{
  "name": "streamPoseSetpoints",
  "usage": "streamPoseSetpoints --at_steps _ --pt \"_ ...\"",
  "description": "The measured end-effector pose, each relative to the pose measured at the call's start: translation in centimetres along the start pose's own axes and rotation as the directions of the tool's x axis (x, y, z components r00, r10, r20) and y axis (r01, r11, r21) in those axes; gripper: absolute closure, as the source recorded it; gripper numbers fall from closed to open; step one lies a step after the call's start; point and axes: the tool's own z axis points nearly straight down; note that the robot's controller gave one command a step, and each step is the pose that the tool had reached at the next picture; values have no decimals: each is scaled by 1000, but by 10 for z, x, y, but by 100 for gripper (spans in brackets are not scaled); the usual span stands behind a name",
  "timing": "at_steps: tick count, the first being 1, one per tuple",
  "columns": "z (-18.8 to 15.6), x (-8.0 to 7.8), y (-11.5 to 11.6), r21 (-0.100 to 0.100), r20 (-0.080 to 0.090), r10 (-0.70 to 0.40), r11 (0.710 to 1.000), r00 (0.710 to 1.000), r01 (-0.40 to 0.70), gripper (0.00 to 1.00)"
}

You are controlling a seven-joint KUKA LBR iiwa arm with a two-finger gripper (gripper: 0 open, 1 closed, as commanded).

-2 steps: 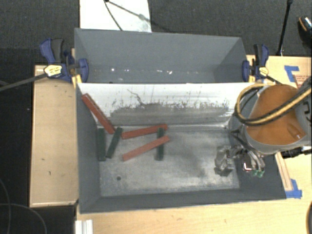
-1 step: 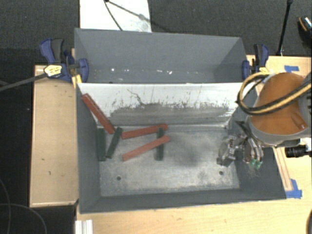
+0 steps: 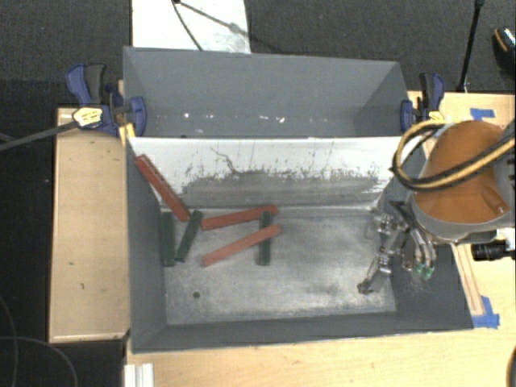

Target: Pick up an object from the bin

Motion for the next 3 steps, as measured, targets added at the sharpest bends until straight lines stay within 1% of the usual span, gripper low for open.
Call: streamPoseSetpoints --at_steps 1,2,3 --pt "52 -65 77 -4 -1 47 999 999 -47 0" --pt "92 -54 133 -3 -4 -255 967 967 255 0" --pt "91 -14 205 -5 -5 -384 923 923 384 0"
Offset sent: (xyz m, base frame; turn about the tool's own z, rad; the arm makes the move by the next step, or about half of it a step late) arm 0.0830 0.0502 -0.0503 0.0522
